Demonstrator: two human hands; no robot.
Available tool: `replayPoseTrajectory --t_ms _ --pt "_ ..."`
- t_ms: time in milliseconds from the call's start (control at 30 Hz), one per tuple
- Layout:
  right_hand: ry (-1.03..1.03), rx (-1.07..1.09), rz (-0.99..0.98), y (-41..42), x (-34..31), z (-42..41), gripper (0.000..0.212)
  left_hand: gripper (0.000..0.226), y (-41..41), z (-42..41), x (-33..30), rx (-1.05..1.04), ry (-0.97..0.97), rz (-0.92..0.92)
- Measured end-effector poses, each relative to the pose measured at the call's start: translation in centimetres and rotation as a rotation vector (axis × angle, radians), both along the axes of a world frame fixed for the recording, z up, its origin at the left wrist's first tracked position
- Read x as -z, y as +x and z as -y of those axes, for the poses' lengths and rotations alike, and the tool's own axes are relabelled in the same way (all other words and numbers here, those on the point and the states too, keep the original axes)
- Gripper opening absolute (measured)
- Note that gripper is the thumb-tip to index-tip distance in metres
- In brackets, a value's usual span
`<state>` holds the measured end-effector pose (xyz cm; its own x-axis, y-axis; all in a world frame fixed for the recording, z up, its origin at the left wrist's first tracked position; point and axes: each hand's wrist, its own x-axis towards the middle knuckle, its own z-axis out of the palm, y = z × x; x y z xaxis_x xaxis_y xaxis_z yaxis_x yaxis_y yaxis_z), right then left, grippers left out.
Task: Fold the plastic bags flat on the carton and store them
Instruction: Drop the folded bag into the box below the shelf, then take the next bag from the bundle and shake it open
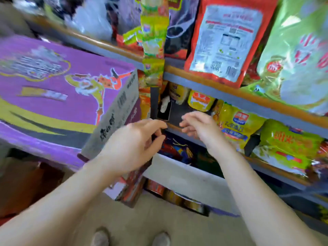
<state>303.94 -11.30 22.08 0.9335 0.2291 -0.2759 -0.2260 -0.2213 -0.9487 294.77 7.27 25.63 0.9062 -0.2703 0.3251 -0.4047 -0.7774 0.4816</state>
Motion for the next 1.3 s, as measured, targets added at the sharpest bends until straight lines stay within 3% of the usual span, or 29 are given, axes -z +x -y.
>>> replayPoseTrajectory --t_ms 167,333,433,600,700,733,833,1133,1300 --pt "0.033 -0.097 0.219 -1.1 -8.0 -8.0 0.020 0.032 -0.5 -6.9 -6.7 -0.013 -0.039 0.149" --pt "0.057 -0.102 0.323 -1.2 -11.2 -17.6 0.024 0.044 0.8 -17.1 -9.0 -0.091 -0.081 0.187" --pt "0.024 -0.071 0.380 -0.6 -11.9 -24.2 0.024 0.038 1.4 -24.8 -9.5 -0.184 -0.073 0.155" --pt "-0.166 0.020 0.450 3.4 -11.8 -32.5 0.022 0.042 5.1 -36.1 -10.3 -0.126 0.140 0.110" --pt "-0.420 0.062 0.532 7.4 -11.0 -35.5 0.010 0.022 10.0 -40.6 -9.6 -0.145 0.267 -0.023" --pt "-0.516 0.066 0.554 8.8 -10.8 -36.3 0.015 0.021 11.7 -41.7 -9.3 -0.159 0.297 -0.059" --pt "-0.646 0.110 0.521 14.0 -9.6 -38.2 0.031 0.019 16.1 -43.6 -7.9 -0.204 0.273 -0.120" --pt "-0.728 0.213 0.330 29.6 -4.9 -42.7 0.050 0.015 24.6 -44.6 -5.2 -0.152 0.095 -0.068" --pt "-0.621 0.315 0.249 33.7 -2.4 -43.4 0.062 0.017 26.7 -44.9 -4.2 -0.153 0.121 -0.086"
